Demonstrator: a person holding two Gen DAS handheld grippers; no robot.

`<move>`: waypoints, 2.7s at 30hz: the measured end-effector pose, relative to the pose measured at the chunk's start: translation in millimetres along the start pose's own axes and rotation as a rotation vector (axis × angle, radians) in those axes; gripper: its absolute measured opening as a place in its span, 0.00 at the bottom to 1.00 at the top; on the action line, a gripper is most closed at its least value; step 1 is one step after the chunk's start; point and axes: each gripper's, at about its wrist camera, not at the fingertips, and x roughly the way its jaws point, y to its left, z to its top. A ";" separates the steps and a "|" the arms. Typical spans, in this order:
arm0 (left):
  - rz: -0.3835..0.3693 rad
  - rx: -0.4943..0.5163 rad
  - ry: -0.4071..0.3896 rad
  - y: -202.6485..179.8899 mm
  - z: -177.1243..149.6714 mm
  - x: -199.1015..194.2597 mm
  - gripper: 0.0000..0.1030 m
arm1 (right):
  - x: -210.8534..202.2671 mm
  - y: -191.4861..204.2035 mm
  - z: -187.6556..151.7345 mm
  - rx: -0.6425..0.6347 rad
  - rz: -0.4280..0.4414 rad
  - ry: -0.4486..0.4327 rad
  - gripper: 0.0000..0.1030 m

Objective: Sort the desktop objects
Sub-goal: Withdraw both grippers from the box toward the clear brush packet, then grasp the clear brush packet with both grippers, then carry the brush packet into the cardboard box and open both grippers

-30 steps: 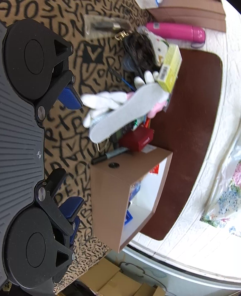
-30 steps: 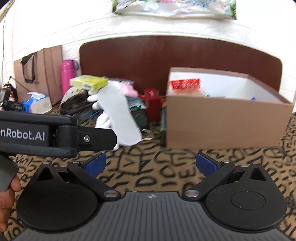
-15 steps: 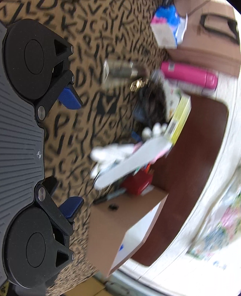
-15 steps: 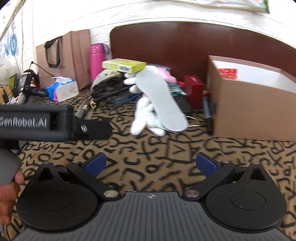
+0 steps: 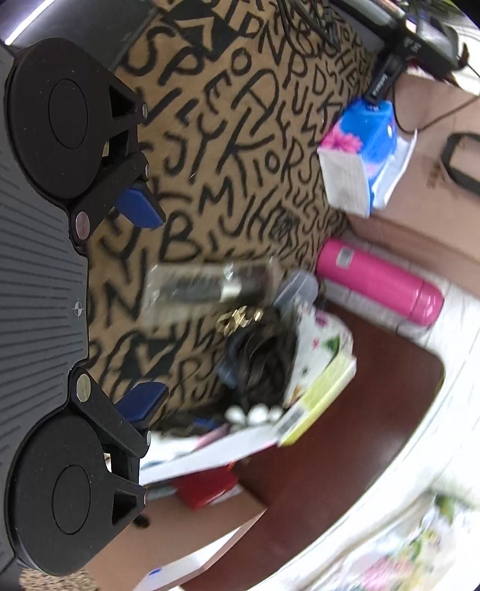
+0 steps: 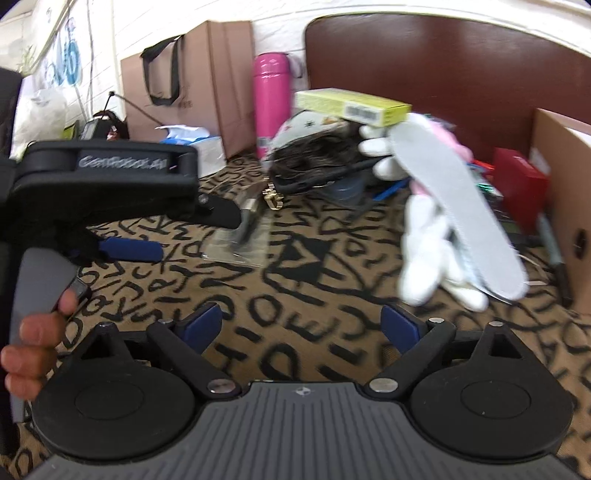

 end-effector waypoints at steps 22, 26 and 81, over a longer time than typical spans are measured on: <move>-0.030 0.007 0.148 30.1 56.3 76.3 0.56 | 87.9 41.3 44.9 -0.104 0.081 0.034 0.67; -0.016 0.067 0.161 22.6 56.4 79.4 0.33 | 92.9 43.8 49.0 -0.113 0.082 0.035 0.61; -0.157 0.393 0.304 -174.1 -98.9 14.3 0.38 | -105.5 -60.1 -59.9 0.008 -0.095 0.038 0.58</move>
